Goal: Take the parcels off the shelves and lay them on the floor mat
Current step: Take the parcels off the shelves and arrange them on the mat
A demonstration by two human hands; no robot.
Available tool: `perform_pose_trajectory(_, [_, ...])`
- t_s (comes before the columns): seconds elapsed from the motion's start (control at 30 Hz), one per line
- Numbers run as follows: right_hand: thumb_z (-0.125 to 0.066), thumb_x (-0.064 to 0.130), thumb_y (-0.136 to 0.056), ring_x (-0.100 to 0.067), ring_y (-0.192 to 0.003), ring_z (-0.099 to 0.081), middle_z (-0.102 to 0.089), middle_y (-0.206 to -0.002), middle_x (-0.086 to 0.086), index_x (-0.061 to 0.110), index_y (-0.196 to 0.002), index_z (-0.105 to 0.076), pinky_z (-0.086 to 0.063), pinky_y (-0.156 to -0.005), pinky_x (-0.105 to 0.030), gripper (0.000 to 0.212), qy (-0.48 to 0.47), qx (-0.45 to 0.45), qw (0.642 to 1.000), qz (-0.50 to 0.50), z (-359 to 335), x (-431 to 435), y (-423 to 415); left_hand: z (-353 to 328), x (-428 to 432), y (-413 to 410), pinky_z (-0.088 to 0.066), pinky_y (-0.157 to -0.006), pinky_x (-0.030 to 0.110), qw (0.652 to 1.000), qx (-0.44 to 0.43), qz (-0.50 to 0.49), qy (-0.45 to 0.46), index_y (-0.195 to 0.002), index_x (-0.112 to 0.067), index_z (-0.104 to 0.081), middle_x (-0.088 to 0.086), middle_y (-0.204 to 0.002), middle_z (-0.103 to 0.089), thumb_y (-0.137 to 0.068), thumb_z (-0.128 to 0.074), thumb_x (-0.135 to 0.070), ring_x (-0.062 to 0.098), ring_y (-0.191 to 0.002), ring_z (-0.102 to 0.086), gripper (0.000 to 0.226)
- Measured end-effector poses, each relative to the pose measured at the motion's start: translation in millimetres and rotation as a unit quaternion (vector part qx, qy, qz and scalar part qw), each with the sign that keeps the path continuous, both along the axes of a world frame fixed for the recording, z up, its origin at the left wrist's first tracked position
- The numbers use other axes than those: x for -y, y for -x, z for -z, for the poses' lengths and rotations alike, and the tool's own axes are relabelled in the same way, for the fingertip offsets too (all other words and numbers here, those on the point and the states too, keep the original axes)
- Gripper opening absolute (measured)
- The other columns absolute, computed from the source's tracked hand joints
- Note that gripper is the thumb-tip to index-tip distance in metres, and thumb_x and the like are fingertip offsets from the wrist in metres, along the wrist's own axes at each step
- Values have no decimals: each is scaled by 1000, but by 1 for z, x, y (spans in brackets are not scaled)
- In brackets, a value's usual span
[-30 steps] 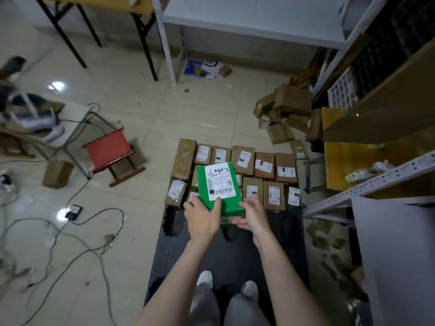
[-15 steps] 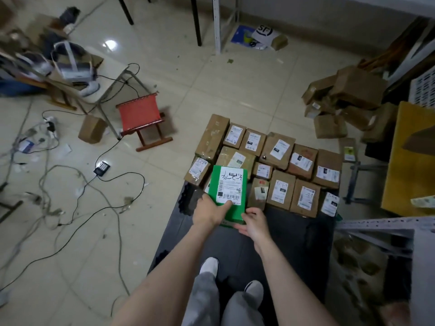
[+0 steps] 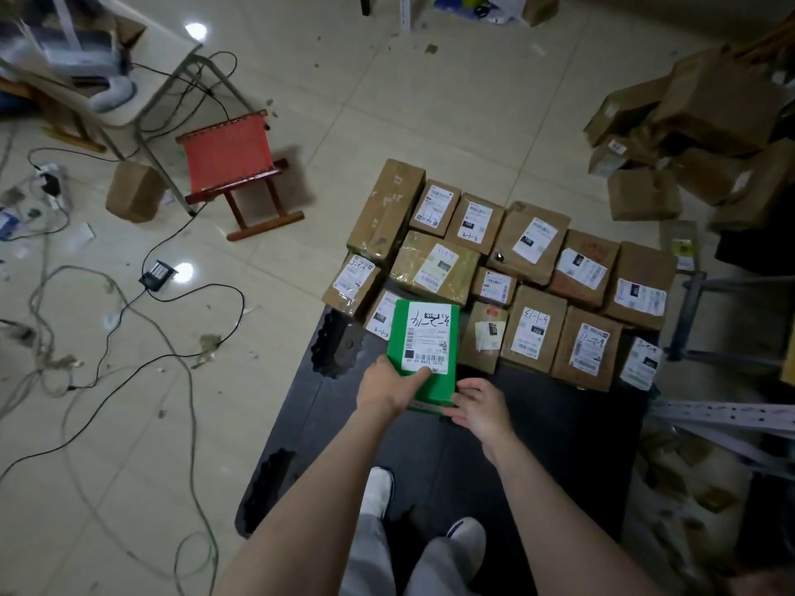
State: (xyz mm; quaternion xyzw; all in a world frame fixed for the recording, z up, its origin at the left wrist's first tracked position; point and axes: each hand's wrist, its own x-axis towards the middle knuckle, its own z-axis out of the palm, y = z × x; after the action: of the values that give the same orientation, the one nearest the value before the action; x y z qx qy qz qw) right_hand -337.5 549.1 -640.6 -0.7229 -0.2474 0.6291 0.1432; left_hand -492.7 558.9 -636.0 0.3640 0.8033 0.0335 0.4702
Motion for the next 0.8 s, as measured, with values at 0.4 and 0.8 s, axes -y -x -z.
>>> perform_pose_trajectory(0.4, [-54,0,-99,-36,-93,-71,-64,-122,-21,-1,-120,-56,-55,-85,-44,21,7,1,999,52,159,7,7,145,-5,4,-48,-85,30,999,22,37,-21,-122,-7,-58,12,-122,-64,-83,-68,-47,28,-110,-60,57])
perform_pose_trajectory(0.8, [-57,7,-99,-30,-100,-67,-67,-112,-12,9,-105,-61,-52,-69,-23,8,-30,-48,996,68,309,-9,19,284,-24,-9,-37,-106,32,995,51,63,-65,-139,-3,-44,17,-143,-47,-82,-71,-32,32,-134,-43,70])
